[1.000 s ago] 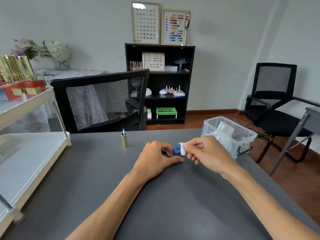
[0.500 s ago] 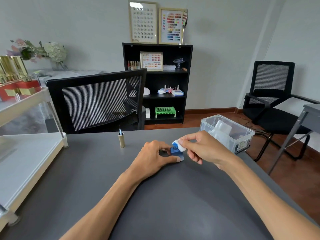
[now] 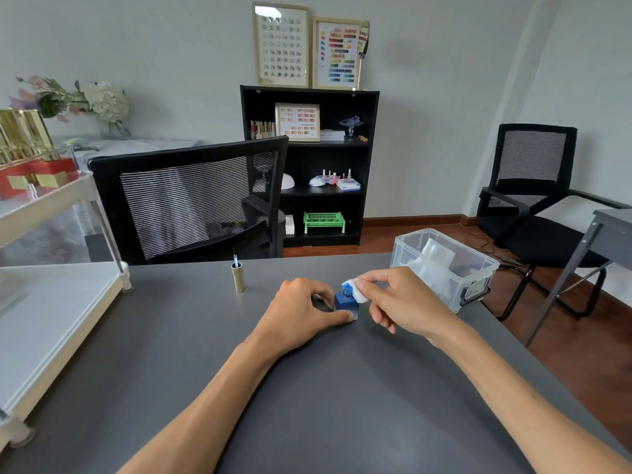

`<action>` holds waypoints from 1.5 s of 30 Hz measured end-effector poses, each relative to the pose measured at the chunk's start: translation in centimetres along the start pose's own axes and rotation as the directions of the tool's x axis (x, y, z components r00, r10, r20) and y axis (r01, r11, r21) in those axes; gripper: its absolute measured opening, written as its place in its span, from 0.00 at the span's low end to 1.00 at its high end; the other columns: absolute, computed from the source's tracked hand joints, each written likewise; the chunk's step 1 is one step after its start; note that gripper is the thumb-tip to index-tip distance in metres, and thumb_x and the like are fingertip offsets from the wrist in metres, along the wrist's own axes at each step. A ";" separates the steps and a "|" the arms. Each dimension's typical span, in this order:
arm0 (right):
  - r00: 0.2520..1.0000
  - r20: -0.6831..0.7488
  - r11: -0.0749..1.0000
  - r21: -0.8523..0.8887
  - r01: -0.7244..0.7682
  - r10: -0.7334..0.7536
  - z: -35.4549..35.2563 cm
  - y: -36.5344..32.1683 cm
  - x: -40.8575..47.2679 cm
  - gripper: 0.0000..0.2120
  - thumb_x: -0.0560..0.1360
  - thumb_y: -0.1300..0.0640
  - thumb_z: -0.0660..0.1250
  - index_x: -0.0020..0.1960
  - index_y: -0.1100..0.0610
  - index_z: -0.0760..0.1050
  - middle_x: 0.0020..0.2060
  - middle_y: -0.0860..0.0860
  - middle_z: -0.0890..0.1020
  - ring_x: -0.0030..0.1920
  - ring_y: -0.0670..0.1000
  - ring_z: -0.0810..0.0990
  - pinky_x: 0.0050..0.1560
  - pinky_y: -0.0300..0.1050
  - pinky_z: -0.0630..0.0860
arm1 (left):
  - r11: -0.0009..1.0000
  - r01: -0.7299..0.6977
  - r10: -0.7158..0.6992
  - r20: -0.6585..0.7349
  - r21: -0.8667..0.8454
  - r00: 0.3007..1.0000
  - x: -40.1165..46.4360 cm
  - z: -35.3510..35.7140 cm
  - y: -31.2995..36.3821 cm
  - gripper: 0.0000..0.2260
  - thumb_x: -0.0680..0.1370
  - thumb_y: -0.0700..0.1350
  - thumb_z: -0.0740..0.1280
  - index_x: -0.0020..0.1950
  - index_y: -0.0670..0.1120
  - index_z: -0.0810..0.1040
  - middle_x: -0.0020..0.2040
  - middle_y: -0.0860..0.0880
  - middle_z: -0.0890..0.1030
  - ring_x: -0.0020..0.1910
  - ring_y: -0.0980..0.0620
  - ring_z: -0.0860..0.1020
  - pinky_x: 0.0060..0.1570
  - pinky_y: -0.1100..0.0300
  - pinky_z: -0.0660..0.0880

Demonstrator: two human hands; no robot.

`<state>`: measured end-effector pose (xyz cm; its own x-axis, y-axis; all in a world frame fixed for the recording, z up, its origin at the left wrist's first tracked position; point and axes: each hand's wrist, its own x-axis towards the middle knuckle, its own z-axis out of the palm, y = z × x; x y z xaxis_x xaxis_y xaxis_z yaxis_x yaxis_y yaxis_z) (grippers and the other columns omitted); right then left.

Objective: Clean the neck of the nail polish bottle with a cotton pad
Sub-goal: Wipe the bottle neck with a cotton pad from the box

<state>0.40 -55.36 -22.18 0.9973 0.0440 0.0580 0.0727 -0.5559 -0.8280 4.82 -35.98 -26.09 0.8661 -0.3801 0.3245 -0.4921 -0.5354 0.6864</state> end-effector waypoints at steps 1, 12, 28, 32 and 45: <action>1.000 -0.004 1.000 -0.002 0.004 -0.004 0.1 0.0 0.1 0.10 0.82 0.49 0.63 0.60 0.49 0.78 0.22 0.47 0.79 0.22 0.43 0.74 0.25 0.36 0.72 | 1.000 0.002 -0.002 -0.014 -0.002 1.000 0.0 0.1 -0.2 0.15 0.66 0.63 0.77 0.34 0.54 0.80 0.34 0.61 0.81 0.36 0.64 0.77 0.34 0.73 0.69; 0.998 0.058 0.999 0.019 0.033 -0.034 0.2 0.0 0.1 0.12 0.82 0.47 0.63 0.61 0.50 0.79 0.23 0.47 0.79 0.24 0.43 0.75 0.27 0.37 0.73 | 0.992 -0.024 0.056 0.270 -0.120 0.961 0.1 -1.5 0.6 0.06 0.74 0.57 0.75 0.45 0.62 0.78 0.41 0.64 0.77 0.43 0.65 0.75 0.44 0.72 0.66; 1.000 0.017 0.999 0.042 -0.004 0.004 0.0 -0.3 -0.8 0.08 0.81 0.48 0.66 0.53 0.50 0.80 0.21 0.48 0.78 0.21 0.44 0.72 0.26 0.36 0.72 | 0.997 -0.022 0.028 0.067 -0.080 0.997 -0.2 -0.4 0.5 0.16 0.63 0.66 0.78 0.45 0.59 0.85 0.41 0.63 0.84 0.42 0.65 0.79 0.40 0.75 0.69; 1.000 0.012 0.999 0.042 0.005 -0.006 0.6 -0.4 -0.3 0.09 0.82 0.49 0.64 0.58 0.49 0.79 0.20 0.46 0.77 0.21 0.44 0.72 0.27 0.37 0.73 | 0.999 -0.029 0.030 0.065 -0.028 0.997 -0.2 -0.4 0.6 0.13 0.62 0.68 0.76 0.37 0.63 0.79 0.35 0.68 0.79 0.36 0.67 0.76 0.35 0.75 0.68; 0.999 0.038 0.996 0.084 -0.029 0.026 0.0 -0.2 -0.5 0.09 0.80 0.47 0.66 0.56 0.50 0.80 0.21 0.47 0.75 0.22 0.45 0.71 0.27 0.39 0.72 | 0.999 -0.022 0.025 0.088 -0.036 0.996 0.1 -0.3 0.1 0.22 0.63 0.67 0.76 0.49 0.54 0.85 0.34 0.67 0.79 0.38 0.70 0.76 0.35 0.75 0.67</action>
<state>-0.15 -55.27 -22.08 0.9980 0.0616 0.0153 0.0433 -0.4850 -0.8734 4.83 -35.82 -25.76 0.8424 -0.4584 0.2834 -0.5078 -0.4991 0.7021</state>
